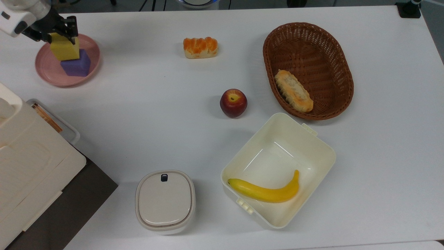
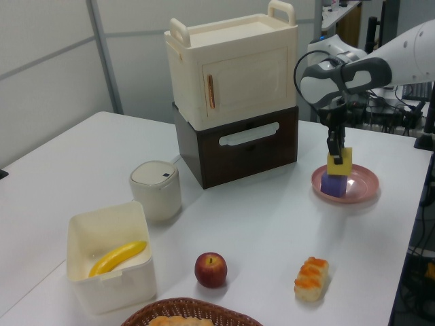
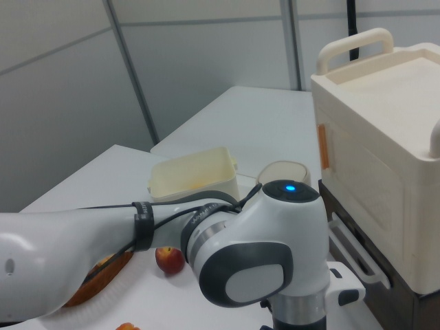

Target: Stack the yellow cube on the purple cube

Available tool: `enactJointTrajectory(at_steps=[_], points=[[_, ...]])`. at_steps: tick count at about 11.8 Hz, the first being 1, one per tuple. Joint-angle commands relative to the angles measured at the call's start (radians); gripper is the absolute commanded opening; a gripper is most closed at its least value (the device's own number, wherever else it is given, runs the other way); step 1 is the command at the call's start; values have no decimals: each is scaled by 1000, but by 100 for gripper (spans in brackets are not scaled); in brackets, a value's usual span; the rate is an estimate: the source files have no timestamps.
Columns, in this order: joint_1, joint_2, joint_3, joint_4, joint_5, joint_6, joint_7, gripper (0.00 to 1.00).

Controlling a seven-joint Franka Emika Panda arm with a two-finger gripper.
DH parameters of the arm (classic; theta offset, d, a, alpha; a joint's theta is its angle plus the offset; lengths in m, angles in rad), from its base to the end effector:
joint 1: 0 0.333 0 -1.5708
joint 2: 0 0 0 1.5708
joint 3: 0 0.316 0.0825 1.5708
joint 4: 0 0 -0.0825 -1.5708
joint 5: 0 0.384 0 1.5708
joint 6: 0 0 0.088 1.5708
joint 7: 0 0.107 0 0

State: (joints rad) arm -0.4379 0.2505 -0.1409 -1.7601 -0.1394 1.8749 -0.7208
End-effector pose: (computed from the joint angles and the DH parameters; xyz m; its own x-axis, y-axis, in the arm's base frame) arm 0.5110 -0.3399 0.4144 0.9601 0.1862 -0.2086 0.1966 -0.9800 0.0300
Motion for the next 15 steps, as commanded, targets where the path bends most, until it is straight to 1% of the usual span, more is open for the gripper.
enactJointTrajectory(at_steps=[1, 2, 3, 4, 6, 7, 8, 10, 11, 13, 15], points=[[1, 3, 6, -1, -2, 21, -17, 71], [1, 3, 6, 1, -2, 21, -14, 93], [4, 0, 7, 1, 0, 20, -11, 100], [5, -7, 9, 7, -2, 10, -9, 100], [22, -22, 17, 56, 3, -37, -2, 100], [34, -20, 18, 111, 4, -99, 0, 100], [59, -22, 18, 143, 6, -140, 15, 100], [83, -37, 24, 204, 7, -195, 78, 100], [111, -42, 36, 229, 9, -221, 105, 100], [181, -51, 37, 278, 7, -249, 194, 100], [227, -72, 38, 297, 18, -247, 263, 100]])
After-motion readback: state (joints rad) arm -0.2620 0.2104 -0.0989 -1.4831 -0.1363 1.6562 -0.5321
